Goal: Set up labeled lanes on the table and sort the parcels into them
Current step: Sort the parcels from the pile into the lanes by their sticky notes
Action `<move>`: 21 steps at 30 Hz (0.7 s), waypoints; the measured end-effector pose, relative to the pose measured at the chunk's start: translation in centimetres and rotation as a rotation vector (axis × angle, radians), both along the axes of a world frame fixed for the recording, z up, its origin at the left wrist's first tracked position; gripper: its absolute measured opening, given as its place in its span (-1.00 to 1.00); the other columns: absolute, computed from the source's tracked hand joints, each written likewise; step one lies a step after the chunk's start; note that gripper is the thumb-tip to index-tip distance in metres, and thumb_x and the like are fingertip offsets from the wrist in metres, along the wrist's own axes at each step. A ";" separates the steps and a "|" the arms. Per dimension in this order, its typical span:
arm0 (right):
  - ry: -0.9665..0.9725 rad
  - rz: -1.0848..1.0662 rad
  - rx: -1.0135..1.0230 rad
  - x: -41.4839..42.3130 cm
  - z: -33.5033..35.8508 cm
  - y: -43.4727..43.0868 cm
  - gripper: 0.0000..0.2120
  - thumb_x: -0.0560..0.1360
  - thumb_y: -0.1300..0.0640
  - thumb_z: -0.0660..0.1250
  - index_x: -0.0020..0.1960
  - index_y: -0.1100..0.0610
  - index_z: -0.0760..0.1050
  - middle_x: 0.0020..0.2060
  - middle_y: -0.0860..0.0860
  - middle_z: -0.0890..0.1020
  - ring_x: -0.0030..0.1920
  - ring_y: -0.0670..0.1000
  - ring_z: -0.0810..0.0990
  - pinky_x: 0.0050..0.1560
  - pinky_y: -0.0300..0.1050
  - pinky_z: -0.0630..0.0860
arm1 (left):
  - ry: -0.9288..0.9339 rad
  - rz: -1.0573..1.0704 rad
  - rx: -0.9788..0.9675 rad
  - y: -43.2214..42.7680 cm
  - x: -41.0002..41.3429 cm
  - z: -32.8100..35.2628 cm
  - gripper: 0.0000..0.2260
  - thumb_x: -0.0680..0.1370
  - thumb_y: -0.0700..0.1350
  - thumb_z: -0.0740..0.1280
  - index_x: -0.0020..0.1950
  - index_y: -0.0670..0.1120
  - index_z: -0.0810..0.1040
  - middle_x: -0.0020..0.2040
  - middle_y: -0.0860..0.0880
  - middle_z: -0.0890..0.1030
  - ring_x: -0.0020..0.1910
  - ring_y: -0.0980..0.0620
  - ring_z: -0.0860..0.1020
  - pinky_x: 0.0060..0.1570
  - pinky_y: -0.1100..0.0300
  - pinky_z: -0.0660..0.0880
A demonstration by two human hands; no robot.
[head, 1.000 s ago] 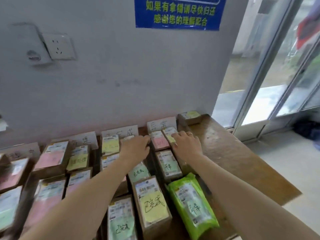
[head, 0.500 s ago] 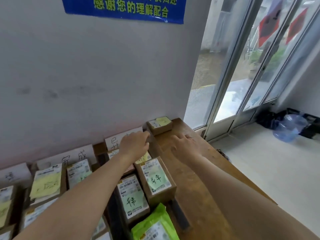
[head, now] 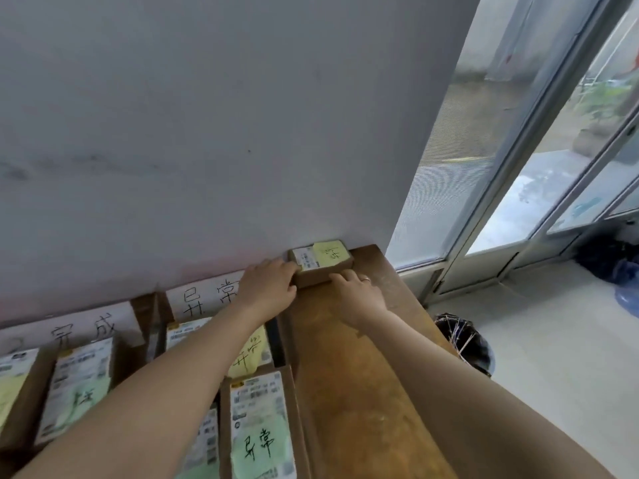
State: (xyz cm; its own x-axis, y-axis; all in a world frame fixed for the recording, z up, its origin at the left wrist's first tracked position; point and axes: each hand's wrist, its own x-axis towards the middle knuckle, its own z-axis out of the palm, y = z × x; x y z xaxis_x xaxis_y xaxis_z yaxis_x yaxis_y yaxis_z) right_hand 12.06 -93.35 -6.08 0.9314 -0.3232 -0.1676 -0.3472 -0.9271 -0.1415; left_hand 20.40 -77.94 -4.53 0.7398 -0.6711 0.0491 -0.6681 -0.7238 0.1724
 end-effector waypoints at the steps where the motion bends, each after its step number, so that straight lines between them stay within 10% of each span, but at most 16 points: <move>1: 0.006 0.014 0.001 0.7 -0.6 -1.3 -0.50 0.56 0.14 0.22 0.48 0.02 0.24 0.40 0.06 0.34 0.38 0.20 0.32 0.25 0.13 0.39 | 0.019 0.015 0.022 -1.0 0.4 -0.5 -0.65 0.58 -0.03 0.19 0.37 0.01 0.38 0.28 -0.01 0.47 0.24 -0.02 0.43 0.21 0.04 0.36; 12: 0.053 0.242 -0.020 9.4 -4.4 -8.7 -0.28 0.52 0.03 0.35 0.55 0.05 0.06 0.54 0.10 0.10 0.55 0.19 0.03 0.47 0.12 0.11 | 0.079 0.110 0.116 -7.4 4.2 -3.4 -0.60 0.59 -0.04 0.19 0.44 0.03 0.32 0.41 -0.02 0.37 0.38 -0.03 0.34 0.37 0.03 0.26; 21: 0.107 0.408 -0.112 15.0 -5.9 -9.4 -0.10 0.32 -0.17 0.49 0.51 0.00 0.11 0.40 0.13 0.29 0.42 0.21 0.26 0.44 0.14 0.20 | 0.124 0.155 0.105 -7.5 6.3 -4.2 -0.68 0.60 -0.04 0.18 0.35 0.02 0.43 0.35 -0.01 0.43 0.32 0.00 0.37 0.30 0.08 0.30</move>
State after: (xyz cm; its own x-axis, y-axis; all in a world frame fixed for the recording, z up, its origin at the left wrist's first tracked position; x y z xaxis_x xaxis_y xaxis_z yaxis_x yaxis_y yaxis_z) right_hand 27.10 -102.73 -11.93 0.9658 0.0458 -0.2551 0.0433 -0.9989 -0.0156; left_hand 26.68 -85.45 -8.74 0.8307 -0.5453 -0.1125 -0.5255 -0.8346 0.1649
